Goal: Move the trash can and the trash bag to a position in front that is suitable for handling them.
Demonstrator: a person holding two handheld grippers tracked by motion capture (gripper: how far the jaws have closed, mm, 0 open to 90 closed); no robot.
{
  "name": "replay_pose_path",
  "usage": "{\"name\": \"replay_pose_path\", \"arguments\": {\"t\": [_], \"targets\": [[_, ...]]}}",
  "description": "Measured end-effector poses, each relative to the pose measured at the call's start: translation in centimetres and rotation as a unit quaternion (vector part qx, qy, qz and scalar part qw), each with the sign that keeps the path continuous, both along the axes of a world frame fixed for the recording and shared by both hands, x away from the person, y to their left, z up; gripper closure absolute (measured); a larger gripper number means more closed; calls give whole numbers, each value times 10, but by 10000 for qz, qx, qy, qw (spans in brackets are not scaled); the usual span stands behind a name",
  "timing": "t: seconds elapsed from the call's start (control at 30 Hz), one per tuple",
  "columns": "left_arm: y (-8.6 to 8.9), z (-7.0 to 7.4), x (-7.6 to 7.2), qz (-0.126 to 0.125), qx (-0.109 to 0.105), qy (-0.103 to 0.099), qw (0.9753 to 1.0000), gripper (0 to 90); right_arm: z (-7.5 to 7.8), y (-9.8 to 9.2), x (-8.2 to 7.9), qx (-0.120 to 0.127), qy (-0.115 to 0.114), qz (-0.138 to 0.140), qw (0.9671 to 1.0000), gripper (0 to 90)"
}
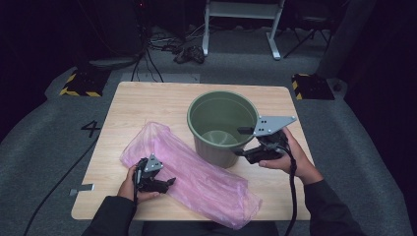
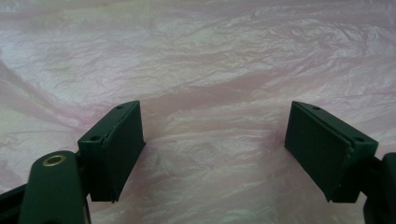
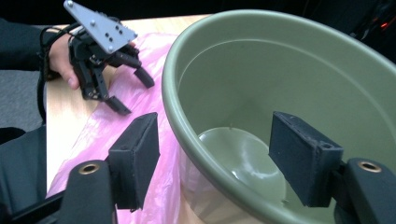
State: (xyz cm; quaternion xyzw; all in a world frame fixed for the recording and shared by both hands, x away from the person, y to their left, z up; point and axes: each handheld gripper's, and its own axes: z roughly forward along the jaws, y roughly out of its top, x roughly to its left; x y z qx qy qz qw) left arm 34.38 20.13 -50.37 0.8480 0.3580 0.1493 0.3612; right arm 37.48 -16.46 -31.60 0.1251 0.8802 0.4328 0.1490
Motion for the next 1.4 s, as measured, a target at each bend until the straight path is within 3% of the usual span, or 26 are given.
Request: {"name": "replay_pose_path", "arguments": {"t": [0.33, 0.47, 0.57, 0.6, 0.63, 0.77, 0.93, 1.4], "targets": [[12, 0, -2, 203, 5, -2, 9998, 200, -9, 15, 11, -304, 152, 115, 9994, 400], [18, 0, -6, 271, -16, 7, 9996, 201, -10, 23, 11, -537, 229, 231, 9980, 470], [23, 0, -7, 313, 10, -2, 9995, 207, -13, 29, 10, -871, 312, 331, 9952, 602], [24, 0, -7, 342, 14, -25, 9994, 207, -13, 29, 10, -871, 312, 331, 9952, 602], [26, 0, -6, 362, 29, -21, 9993, 209, -16, 31, 12, -1047, 301, 243, 9938, 649], [32, 0, -6, 548, 29, -38, 9985, 210, -17, 32, 15, -1004, 383, 312, 9937, 657], [38, 0, -4, 718, -6, -29, 9974, 216, -16, 33, 14, -1073, 291, 274, 9934, 699], [47, 0, 0, 890, -21, -19, 9960, 216, -14, 37, 18, -1248, 270, 336, 9913, 747]]}}
